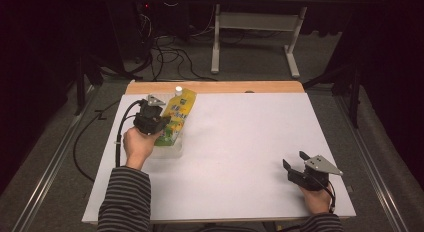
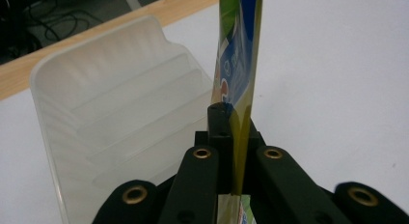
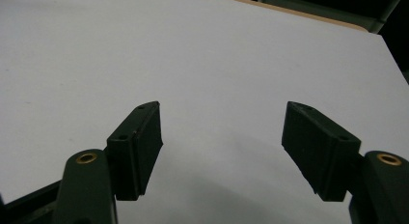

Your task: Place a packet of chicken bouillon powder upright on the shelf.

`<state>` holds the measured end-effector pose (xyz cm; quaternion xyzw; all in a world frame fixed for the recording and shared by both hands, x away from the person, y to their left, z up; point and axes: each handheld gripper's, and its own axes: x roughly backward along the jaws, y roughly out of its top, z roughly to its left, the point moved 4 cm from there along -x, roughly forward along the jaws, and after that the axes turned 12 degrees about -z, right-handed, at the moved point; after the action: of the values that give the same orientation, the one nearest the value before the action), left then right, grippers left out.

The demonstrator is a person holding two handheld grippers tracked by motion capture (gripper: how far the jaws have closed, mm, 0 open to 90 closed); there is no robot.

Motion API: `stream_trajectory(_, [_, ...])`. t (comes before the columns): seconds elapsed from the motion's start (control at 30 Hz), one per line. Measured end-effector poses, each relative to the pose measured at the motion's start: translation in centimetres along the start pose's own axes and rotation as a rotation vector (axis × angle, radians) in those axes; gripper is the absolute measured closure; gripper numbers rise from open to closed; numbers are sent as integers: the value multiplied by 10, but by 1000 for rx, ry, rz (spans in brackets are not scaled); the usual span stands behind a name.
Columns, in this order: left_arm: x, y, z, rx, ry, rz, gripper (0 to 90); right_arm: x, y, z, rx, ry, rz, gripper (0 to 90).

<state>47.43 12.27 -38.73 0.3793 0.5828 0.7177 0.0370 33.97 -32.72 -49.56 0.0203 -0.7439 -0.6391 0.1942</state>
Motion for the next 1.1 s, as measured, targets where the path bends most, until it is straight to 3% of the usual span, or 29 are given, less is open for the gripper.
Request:
stream_trajectory(0.1, [0, -3, 2, 32, 0, -66, 900, 0, 0, 0, -4, -1, 2, 311])
stream_trajectory(0.23, [0, -10, 1, 9, -2, -96, 900, 0, 0, 0, 1, 0, -3, 310])
stream_trajectory(0.3, [3, -13, 1, 19, -14, -99, 895, 0, 0, 0, -5, -4, 0, 311])
stream_trajectory(0.37, [6, -14, 3, 26, -33, -74, 891, 0, 0, 0, -5, -4, 1, 311])
stream_trajectory(0.6, [17, -20, 4, -8, -30, 12, 886, 0, 0, 0, 5, 2, 1, 310])
stream_trajectory(0.73, [19, -20, 2, -19, -37, 37, 880, 0, 0, 1, 5, 2, 2, 310])
stream_trajectory(0.97, [17, -20, 5, -45, -8, 13, 900, -2, 0, 3, 35, 11, 19, 313])
stream_trajectory(1.1, [16, -17, 5, -30, -1, -54, 900, -2, 0, 4, 41, 12, 22, 312])
